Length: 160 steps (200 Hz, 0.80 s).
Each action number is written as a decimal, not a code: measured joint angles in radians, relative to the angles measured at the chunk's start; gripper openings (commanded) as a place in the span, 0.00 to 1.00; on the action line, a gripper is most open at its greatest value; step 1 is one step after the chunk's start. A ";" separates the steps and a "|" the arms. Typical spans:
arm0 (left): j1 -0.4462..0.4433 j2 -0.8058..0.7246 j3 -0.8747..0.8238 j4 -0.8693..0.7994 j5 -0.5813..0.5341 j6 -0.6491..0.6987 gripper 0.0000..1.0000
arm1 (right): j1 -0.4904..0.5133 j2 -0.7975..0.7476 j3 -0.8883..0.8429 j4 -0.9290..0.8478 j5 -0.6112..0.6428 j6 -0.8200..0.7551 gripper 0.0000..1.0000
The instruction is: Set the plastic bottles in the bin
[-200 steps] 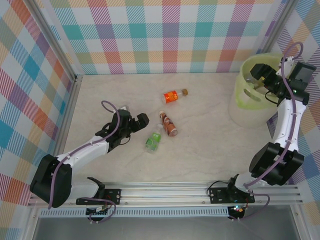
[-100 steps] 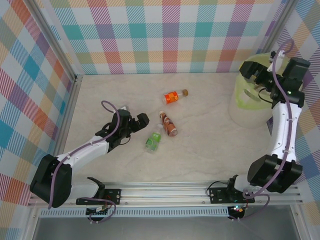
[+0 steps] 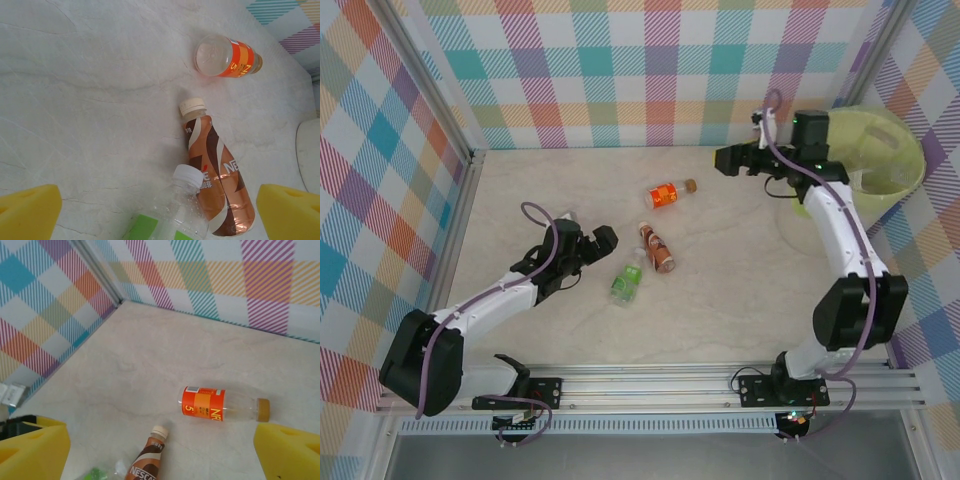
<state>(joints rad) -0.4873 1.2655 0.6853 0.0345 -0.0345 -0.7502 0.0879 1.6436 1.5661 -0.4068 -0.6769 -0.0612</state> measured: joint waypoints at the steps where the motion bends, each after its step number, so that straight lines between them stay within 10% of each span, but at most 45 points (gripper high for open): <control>1: 0.000 -0.001 0.000 0.000 0.000 -0.001 1.00 | 0.004 0.007 0.003 -0.002 0.001 -0.005 0.95; 160: 0.020 -0.129 -0.048 -0.061 -0.055 -0.040 1.00 | 0.174 0.723 0.598 -0.272 0.195 -0.657 0.95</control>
<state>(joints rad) -0.4675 1.1362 0.6369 -0.0269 -0.0898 -0.7906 0.2623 2.3669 2.1643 -0.6785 -0.4824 -0.7185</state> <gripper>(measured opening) 0.999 0.948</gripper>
